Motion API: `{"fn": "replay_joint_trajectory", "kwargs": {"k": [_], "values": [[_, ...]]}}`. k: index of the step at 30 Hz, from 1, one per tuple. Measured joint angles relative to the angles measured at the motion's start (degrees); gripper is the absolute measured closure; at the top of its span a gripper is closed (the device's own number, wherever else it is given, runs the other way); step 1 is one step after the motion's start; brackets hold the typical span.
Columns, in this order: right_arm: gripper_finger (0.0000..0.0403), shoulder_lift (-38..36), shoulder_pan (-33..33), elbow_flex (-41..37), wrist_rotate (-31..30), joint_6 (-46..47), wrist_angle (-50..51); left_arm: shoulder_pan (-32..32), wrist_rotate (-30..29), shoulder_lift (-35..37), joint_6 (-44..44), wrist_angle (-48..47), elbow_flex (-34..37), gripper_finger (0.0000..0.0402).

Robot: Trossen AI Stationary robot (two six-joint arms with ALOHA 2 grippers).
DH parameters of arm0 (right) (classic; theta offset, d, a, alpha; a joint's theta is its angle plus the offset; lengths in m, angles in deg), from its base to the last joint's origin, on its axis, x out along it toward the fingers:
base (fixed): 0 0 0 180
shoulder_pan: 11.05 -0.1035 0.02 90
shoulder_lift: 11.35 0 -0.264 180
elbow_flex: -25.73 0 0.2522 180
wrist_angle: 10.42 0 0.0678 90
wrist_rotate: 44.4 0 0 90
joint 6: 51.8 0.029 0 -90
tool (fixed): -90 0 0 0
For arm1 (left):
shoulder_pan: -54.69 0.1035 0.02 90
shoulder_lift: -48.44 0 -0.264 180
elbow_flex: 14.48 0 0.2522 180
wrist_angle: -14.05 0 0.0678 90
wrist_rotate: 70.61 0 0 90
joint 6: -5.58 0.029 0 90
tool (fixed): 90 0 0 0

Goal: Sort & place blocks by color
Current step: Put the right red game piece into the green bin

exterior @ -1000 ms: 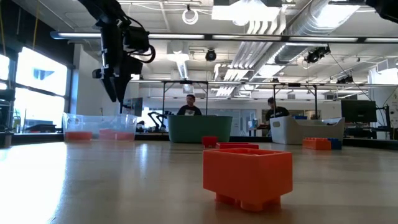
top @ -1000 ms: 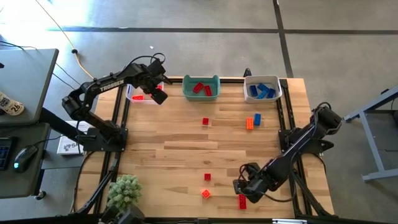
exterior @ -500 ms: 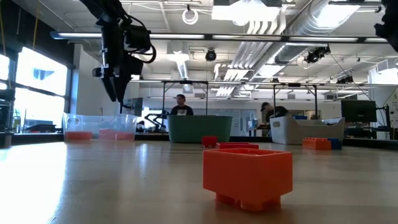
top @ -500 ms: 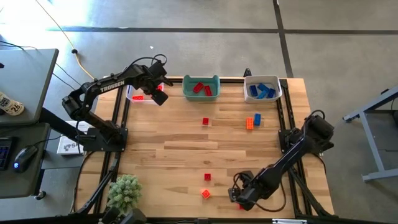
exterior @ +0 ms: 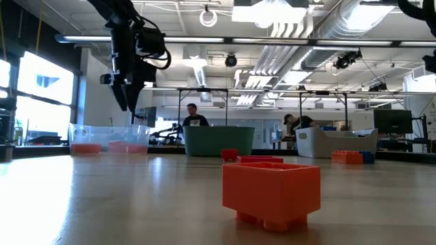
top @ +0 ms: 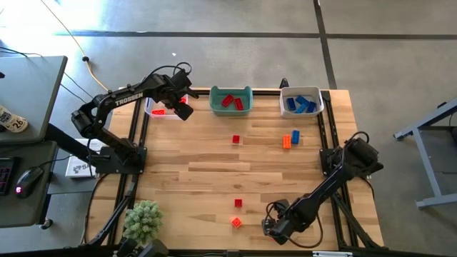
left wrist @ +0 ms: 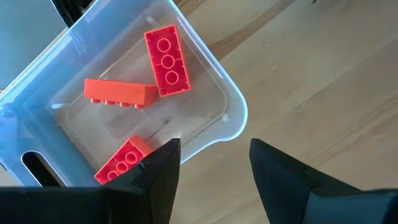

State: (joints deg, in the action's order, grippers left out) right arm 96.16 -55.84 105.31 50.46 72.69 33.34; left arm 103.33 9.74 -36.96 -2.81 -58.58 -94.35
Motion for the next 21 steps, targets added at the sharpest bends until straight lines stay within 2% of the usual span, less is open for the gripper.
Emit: {"fn": "replay_joint_trajectory", "kwargs": {"k": [9,12,18,21], "values": [[0.0184,0.83,-0.33,0.0,0.96,-0.45,0.18,-0.02,0.09,0.0,-0.01,0.0,0.0,0.022],[0.0207,0.85,-0.34,0.0,1.22,-1.15,0.53,-0.02,0.11,0.0,-0.01,0.0,0.0,0.022],[0.0282,0.79,-0.33,0.11,1.16,-1.7,0.95,-0.04,0.09,0.0,0.01,0.09,0.0,0.022],[0.0291,0.76,-0.33,0.11,0.74,-2.16,0.95,-0.04,0.09,0.0,0.01,0.2,0.0,0.022]]}}
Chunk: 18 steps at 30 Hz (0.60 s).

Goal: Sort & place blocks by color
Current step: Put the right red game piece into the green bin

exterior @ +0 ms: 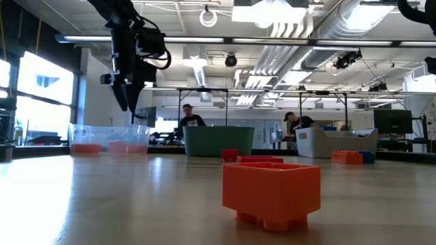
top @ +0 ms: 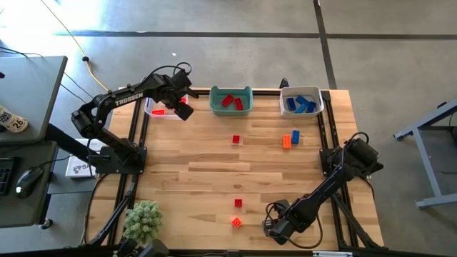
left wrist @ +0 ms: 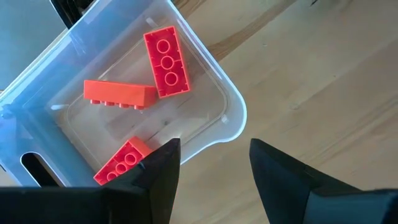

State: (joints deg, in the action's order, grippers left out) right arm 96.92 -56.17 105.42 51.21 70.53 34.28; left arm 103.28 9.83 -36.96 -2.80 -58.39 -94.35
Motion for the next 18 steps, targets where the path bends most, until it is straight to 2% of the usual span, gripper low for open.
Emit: {"fn": "replay_joint_trajectory", "kwargs": {"k": [14,18], "values": [[0.0289,0.31,0.93,1.15,-0.6,-2.37,0.08,-0.02,-0.01,0.0,3.18,0.09,0.0,0.022],[0.0289,0.39,2.58,2.75,-3.88,-2.63,-0.44,-0.02,-0.02,0.0,3.21,0.09,0.0,0.022]]}}
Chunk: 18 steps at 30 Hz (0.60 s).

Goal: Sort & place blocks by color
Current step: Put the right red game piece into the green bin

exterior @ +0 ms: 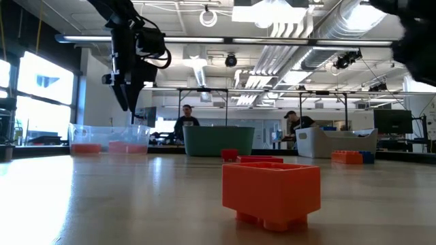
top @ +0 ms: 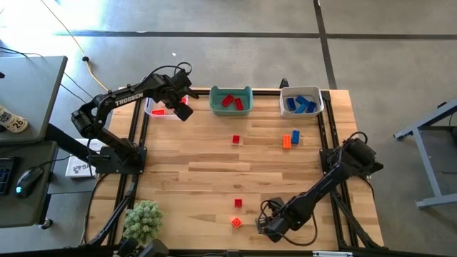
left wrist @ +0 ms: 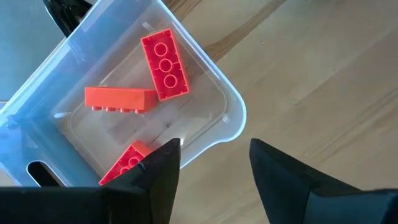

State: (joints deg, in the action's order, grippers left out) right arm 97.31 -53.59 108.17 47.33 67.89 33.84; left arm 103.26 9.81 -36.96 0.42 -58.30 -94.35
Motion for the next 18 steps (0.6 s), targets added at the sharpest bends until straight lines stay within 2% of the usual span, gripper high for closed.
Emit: {"fn": "replay_joint_trajectory", "kwargs": {"k": [9,18], "values": [[0.0289,-0.02,7.11,2.67,-2.2,-6.01,0.33,0.0,0.04,0.0,0.44,0.38,0.0,0.022],[0.0289,-0.13,18.46,4.5,-1.86,-19.04,0.49,0.0,0.13,0.0,2.48,2.08,0.02,0.022]]}}
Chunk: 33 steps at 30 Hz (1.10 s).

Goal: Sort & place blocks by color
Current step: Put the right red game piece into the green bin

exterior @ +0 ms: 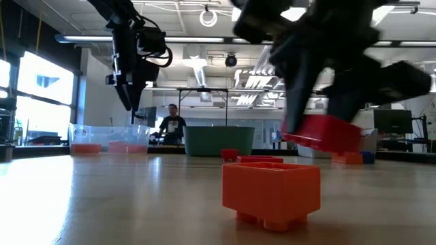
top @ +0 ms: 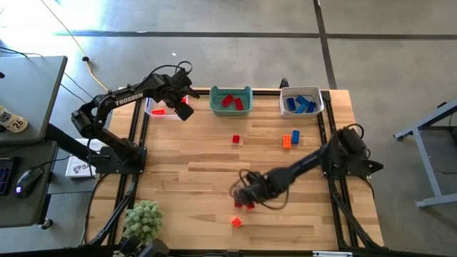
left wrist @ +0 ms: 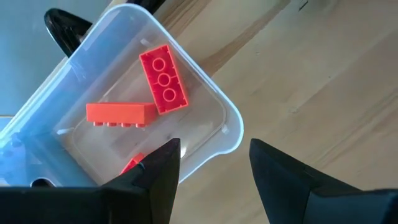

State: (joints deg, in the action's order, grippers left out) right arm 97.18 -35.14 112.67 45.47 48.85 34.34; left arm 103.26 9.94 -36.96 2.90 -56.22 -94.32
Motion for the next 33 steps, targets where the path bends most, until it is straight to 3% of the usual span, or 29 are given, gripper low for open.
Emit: {"fn": "replay_joint_trajectory", "kwargs": {"k": [12,28,33], "values": [[0.0289,-0.09,17.11,3.82,0.79,-24.41,-0.17,0.0,4.38,0.0,1.86,0.35,0.0,0.022],[0.0289,-0.11,39.99,15.16,2.81,-68.49,-0.14,0.0,4.41,0.0,-0.62,0.28,0.0,0.022],[0.0289,-0.2,45.96,16.47,0.68,-80.35,-0.59,0.0,4.46,0.0,-1.67,0.35,0.0,0.022]]}}
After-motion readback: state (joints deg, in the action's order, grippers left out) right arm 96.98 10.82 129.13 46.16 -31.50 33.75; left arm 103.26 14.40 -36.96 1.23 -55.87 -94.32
